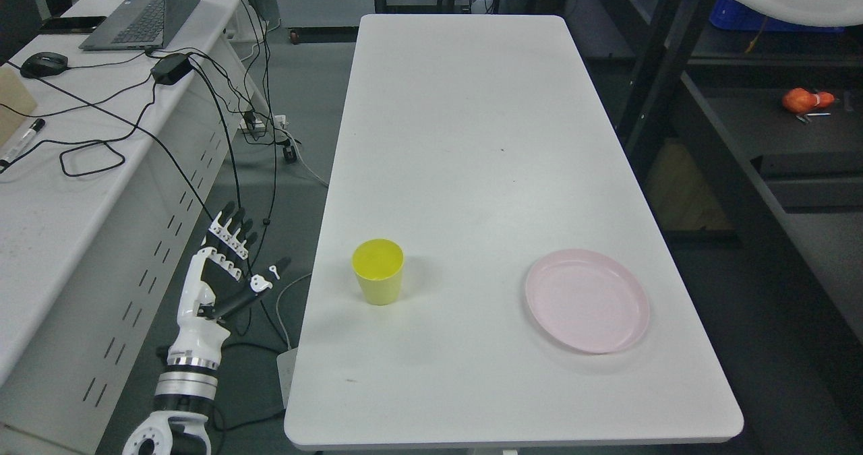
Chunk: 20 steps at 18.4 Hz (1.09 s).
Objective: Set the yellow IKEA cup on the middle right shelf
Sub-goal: 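Raise the left hand and reach toward the yellow cup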
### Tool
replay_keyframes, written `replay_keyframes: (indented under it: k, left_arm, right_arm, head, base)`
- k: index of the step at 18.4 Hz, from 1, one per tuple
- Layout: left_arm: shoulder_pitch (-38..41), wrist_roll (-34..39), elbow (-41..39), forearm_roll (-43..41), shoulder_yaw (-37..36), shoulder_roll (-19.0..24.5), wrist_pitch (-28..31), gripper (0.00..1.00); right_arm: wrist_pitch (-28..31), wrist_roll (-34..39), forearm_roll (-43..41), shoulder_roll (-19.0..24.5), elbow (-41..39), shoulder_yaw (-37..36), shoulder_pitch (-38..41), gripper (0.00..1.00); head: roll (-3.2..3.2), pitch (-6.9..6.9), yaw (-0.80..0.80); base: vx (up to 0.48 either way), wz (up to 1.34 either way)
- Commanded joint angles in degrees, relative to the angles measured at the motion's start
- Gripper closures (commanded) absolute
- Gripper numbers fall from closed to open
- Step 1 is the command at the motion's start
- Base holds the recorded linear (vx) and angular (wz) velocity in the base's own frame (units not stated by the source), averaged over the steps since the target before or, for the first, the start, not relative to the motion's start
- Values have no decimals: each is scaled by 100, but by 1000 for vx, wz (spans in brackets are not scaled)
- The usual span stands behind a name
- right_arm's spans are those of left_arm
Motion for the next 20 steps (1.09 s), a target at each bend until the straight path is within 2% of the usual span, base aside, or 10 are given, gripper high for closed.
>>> replay_keyframes:
  k: [1,7,12,17,20]
  left_arm:
    - [-748,-238,1266,135,-232,100,213,1]
    - [-1329,-220,2155,556,-276,100,521,2]
    - [-1399,-536,2138,627,-1163,100,530,3]
    - [-1417,-537,2138,636,-1971,100,565,6]
    - [-1400,-536,2156,627,-2148,100,802,6]
  right_arm:
    - [2,4,-141,-100,0,97,79,0]
    - [2,4,-141,-100,0,97,79,0]
    - [2,4,-141,-100,0,97,79,1]
    - [2,4,-141,-100,0,97,79,1]
    - [2,4,-141,-100,0,97,79,1]
  head:
    - [0,0,0]
    - [0,0,0]
    - [0,0,0]
    - [0,0,0]
    - [0,0,0]
  base:
    - [0,0]
    - [0,0]
    - [0,0]
    - [0,0]
    - [0,0]
